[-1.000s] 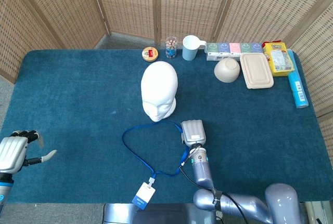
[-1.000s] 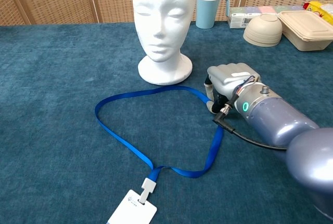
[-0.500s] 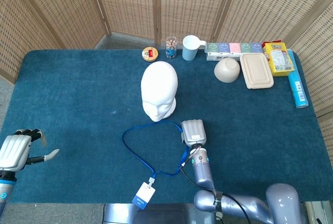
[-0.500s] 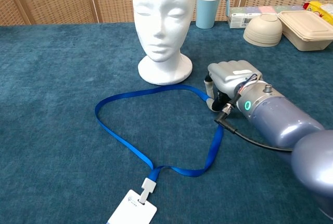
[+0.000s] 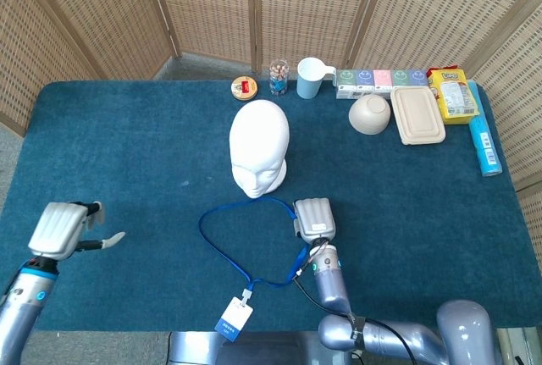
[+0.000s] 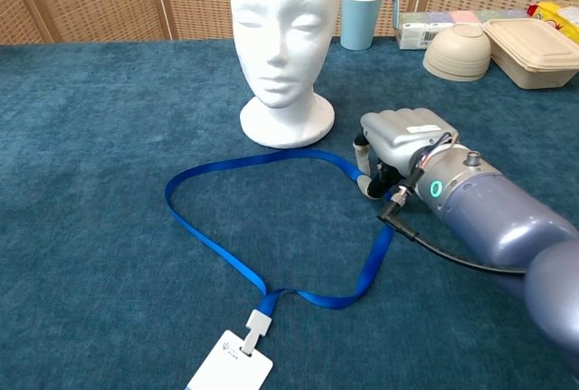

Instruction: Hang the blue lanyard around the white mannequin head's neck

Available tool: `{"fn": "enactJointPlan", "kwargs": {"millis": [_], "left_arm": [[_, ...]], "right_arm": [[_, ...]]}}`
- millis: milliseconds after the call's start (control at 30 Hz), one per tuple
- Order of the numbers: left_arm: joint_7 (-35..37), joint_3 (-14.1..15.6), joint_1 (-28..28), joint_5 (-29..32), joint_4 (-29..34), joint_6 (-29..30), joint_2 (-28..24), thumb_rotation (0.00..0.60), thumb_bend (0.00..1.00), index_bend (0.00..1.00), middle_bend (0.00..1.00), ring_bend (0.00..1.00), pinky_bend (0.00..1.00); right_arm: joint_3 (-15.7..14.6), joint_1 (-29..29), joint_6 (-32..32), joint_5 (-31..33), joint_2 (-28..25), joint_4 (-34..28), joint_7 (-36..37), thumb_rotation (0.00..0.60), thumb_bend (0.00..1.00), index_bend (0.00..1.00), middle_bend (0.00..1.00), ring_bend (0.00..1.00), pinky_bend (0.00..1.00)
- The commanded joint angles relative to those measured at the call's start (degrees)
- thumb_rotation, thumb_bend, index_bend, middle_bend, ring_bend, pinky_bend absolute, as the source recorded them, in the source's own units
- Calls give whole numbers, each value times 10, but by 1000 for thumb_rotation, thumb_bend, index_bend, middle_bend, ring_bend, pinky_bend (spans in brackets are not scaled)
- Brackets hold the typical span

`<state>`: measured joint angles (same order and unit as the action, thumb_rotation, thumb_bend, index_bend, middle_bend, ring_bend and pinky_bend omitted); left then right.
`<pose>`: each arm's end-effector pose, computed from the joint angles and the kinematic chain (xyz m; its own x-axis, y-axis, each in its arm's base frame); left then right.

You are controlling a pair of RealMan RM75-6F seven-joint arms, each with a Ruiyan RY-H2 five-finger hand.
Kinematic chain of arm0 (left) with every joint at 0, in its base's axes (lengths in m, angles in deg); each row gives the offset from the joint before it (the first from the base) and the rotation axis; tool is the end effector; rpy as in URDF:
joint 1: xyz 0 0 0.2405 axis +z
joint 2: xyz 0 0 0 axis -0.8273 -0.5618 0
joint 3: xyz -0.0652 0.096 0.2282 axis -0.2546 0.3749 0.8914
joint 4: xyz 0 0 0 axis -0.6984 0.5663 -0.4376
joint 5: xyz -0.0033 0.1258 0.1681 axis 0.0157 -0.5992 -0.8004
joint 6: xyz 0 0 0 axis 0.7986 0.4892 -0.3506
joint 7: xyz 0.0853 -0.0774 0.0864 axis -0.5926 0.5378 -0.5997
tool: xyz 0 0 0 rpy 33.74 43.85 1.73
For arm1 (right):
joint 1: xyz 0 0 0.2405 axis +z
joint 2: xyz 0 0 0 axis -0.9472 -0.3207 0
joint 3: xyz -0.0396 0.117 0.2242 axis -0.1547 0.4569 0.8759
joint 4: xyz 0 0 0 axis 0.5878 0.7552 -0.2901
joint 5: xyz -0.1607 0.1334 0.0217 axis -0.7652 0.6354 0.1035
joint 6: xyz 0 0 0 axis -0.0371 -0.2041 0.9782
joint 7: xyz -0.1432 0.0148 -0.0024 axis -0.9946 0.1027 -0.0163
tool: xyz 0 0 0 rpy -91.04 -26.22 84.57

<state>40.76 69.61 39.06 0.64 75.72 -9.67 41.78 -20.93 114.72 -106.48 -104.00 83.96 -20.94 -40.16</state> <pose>-0.2626 0.2448 0.1062 0.5235 0.1000 0.8461 0.8454 -0.1849 -0.5012 -0.1050 -0.3086 -0.0988 0.5271 -0.2822 0.8016 -0.8484 -0.1202 0.5156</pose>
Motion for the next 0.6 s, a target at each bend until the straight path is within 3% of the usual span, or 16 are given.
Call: {"fn": "enactJointPlan", "kwargs": {"millis": [33,100,200,600], "left_arm": [[-81,-21,-40,25,8,-32,35,167,142,614,936,928,896],[-115,-27,-54,31,3,-37,53,167,146,614,987,991,952],[-156,-36,-69,46,-5,-40,80,166,156,614,1000,1000,999],[-260,-66,-117,180,-32,-62,195,176,205,614,1000,1000,1000]], "right_arm": [[0,-1,0,0,-2,-2,2,539,517,562,1000,1000,1000],[-1,-1,1,0,-3,-2,3,540,518,562,1000,1000,1000],[-2,-3,4,0,-6,-3,5,540,517,563,1000,1000,1000],[-10,-10,12,-3,-14,-9,23,540,518,564,1000,1000,1000]]}}
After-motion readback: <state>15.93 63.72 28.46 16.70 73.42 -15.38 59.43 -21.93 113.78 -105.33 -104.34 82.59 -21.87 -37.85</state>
